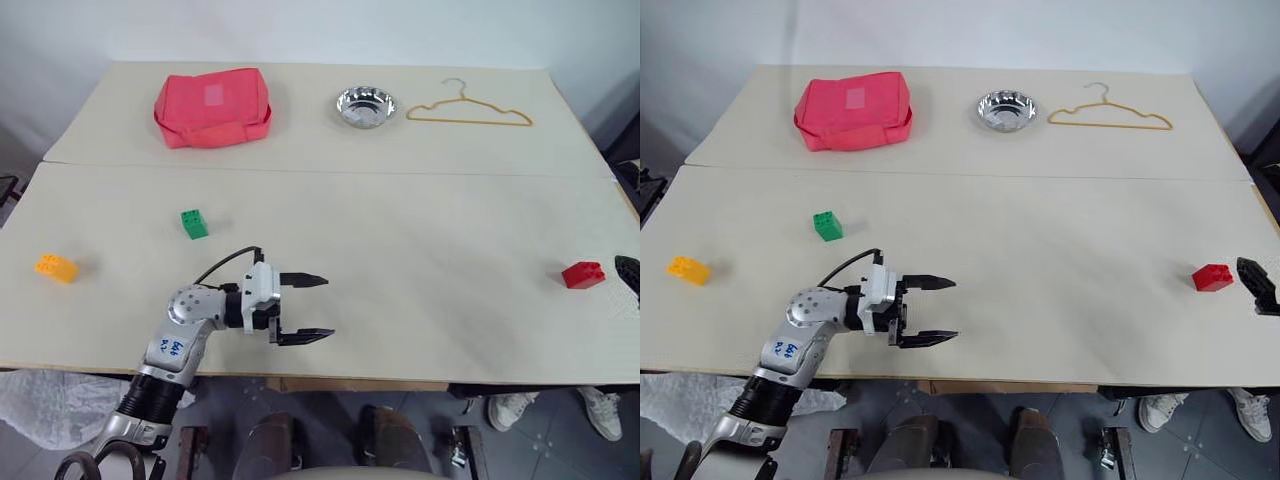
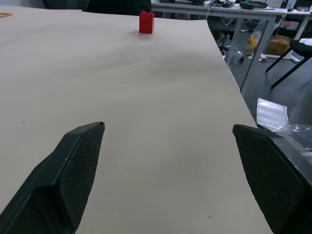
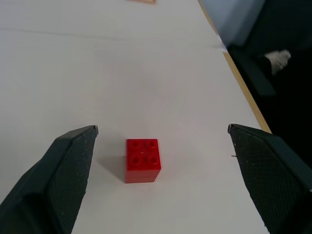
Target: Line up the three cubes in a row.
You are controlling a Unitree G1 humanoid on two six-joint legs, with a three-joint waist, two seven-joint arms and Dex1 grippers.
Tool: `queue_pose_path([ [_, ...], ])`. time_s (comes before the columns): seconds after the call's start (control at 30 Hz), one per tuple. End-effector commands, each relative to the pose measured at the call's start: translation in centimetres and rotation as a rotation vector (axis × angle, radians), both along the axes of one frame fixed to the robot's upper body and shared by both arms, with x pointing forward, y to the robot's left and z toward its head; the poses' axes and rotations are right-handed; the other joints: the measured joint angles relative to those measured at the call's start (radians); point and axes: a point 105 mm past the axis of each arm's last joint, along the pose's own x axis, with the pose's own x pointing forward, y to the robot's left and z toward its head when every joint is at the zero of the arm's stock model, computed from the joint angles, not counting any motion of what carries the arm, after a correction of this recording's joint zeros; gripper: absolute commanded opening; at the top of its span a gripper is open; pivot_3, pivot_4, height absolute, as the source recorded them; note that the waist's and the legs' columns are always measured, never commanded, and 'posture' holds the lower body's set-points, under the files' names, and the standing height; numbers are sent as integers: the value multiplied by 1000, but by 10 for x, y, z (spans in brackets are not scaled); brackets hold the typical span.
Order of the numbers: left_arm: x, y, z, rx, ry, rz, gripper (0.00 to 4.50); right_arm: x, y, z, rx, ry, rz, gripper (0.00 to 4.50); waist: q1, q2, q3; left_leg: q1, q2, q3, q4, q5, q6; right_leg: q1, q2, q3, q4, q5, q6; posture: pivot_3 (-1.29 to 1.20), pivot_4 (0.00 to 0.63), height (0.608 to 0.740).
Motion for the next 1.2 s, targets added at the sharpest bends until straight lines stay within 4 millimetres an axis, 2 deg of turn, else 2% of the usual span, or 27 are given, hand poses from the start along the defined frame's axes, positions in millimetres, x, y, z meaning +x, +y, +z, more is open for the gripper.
queue_pose_path([
  [0.03, -4, -3, 8, -16, -44, 2, 4472, 8, -6, -8, 65, 91, 29, 4500, 0, 0, 0, 0, -1, 0, 0, 0, 2, 1, -2, -1, -1, 1, 1, 0, 150, 740],
  [0.27, -10, 4, 6, -17, -44, 51, 4472, 25, 3, -20, 185, 219, 128, 4500, -4, 0, 0, -1, -1, -1, 1, 1, 2, 1, -2, -4, -1, 1, 2, 0, 150, 740],
  [0.67, -9, 2, 10, -32, -57, 72, 4472, 45, 1, -40, 104, 260, 144, 4500, -4, 0, 0, -2, -1, -1, 1, 1, 2, 1, -2, -6, -2, 1, 3, 0, 150, 740],
  [0.77, -10, 4, 12, -33, -45, 63, 4500, 49, 0, -39, 92, 237, 151, 3915, -3, 0, 0, -2, -1, -1, 1, 1, 1, 1, -2, -6, -2, 1, 3, 0, 150, 740],
  [0.93, -11, 5, 14, -28, -38, 56, 4500, 53, 3, -45, 55, 266, 192, 2192, -3, 0, 0, -2, -1, -2, 1, 1, 1, 1, -2, -6, -3, 1, 3, 0, 150, 740],
  [1.0, -12, 7, 15, -26, -39, 60, 4500, 55, 6, -41, 25, 275, 225, 1526, -4, 0, 0, -2, -1, -2, 1, 1, 1, 1, -2, -6, -3, 1, 3, 0, 150, 740],
  [1.1, -13, 17, 20, -43, -46, 98, 4500, 68, 29, -14, -8, 243, 362, 1477, -14, 1, 0, -2, -1, -2, 1, 1, 1, 1, -2, -6, -3, 1, 3, 0, 150, 740],
  [1.2, -14, 33, 18, -33, -49, 138, 4500, 81, 77, 7, -130, 247, 620, 1477, -30, 4, 1, -2, 0, -2, 0, 2, 0, 1, -2, -6, -3, 1, 3, 0, 150, 740],
])
